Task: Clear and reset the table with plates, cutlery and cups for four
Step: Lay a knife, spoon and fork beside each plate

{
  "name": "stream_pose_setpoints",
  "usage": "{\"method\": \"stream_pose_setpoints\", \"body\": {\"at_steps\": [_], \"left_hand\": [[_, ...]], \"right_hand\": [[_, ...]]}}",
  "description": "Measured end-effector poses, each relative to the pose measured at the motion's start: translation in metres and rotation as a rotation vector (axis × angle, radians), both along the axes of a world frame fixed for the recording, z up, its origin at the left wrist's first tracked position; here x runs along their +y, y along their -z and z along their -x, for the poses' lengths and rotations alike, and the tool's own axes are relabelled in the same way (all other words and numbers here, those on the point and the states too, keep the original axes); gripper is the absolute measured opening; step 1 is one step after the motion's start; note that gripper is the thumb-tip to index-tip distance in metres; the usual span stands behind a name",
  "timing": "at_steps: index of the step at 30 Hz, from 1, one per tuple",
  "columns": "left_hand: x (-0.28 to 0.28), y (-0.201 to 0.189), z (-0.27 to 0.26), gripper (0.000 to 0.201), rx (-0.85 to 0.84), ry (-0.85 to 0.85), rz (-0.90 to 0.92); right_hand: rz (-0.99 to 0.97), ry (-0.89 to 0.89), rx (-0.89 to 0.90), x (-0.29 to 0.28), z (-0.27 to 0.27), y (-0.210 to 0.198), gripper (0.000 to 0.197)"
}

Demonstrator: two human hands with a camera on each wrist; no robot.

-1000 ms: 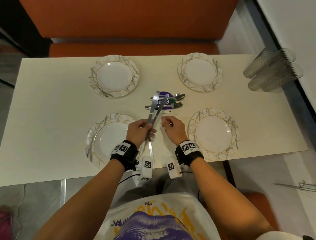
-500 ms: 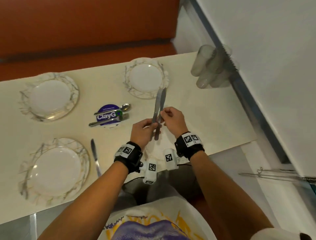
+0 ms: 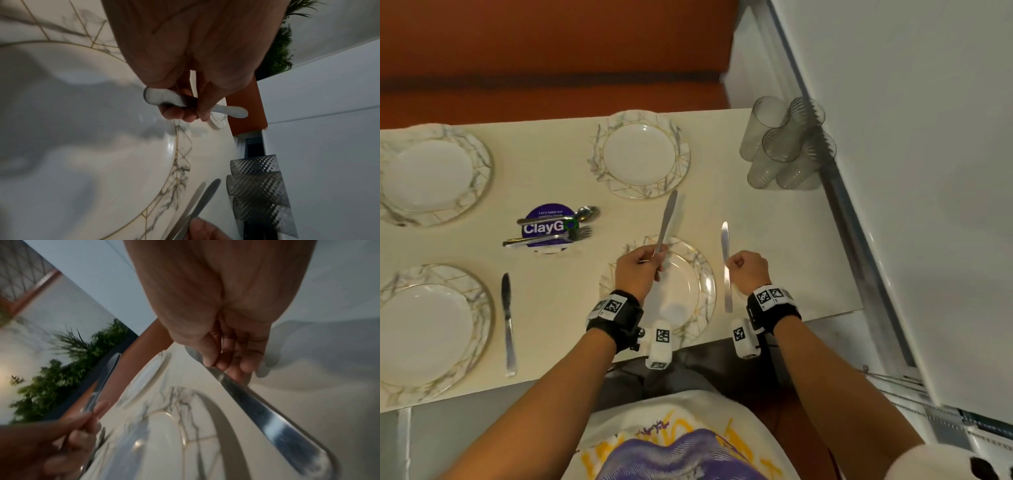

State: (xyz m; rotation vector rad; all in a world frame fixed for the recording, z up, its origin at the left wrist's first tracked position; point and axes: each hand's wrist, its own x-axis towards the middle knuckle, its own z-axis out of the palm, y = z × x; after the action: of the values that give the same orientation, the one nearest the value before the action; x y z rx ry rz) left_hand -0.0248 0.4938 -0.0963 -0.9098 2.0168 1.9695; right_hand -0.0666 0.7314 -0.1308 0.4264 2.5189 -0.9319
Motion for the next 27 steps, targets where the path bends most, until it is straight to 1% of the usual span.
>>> {"method": "stream_pose_setpoints", "body": {"at_steps": [7, 8, 9, 10, 11, 13, 14, 17, 23, 27], "left_hand": [[-0.009, -0.002, 0.004, 0.019, 0.03, -0.024, 0.008], [-0.009, -0.002, 0.005, 0.018, 0.032, -0.027, 0.004], [-0.009, -0.002, 0.005, 0.018, 0.031, -0.031, 0.003], [-0.01, -0.002, 0.005, 0.018, 0.029, -0.035, 0.001], [-0.011, -0.002, 0.005, 0.018, 0.028, -0.037, -0.002], [-0.011, -0.001, 0.003, 0.019, 0.019, -0.037, -0.006], [-0.012, -0.001, 0.003, 0.019, 0.012, -0.036, -0.007], [-0.011, -0.002, 0.001, 0.019, -0.01, -0.045, -0.03], [-0.009, -0.003, -0.002, 0.021, -0.017, -0.063, -0.045], [-0.007, -0.002, -0.007, 0.025, -0.028, -0.044, -0.037]], "right_hand": [[-0.093, -0.084, -0.031, 0.006, -0.006, 0.005, 0.017], [-0.092, -0.07, -0.01, 0.008, -0.006, 0.006, 0.012], [-0.066, -0.059, 0.027, 0.009, -0.006, 0.005, 0.002], [-0.041, -0.052, 0.075, 0.01, -0.006, 0.005, 0.011], [-0.013, -0.081, 0.112, 0.01, -0.005, 0.006, 0.025], [-0.004, -0.204, 0.131, 0.01, -0.006, 0.007, 0.046], [-0.003, -0.25, 0.13, 0.01, -0.007, 0.008, 0.051], [0.002, -0.288, 0.145, 0.011, -0.012, 0.012, 0.055], [-0.011, -0.307, 0.157, 0.012, -0.022, 0.016, 0.055], [-0.009, -0.318, 0.165, 0.013, -0.023, 0.017, 0.055]]}}
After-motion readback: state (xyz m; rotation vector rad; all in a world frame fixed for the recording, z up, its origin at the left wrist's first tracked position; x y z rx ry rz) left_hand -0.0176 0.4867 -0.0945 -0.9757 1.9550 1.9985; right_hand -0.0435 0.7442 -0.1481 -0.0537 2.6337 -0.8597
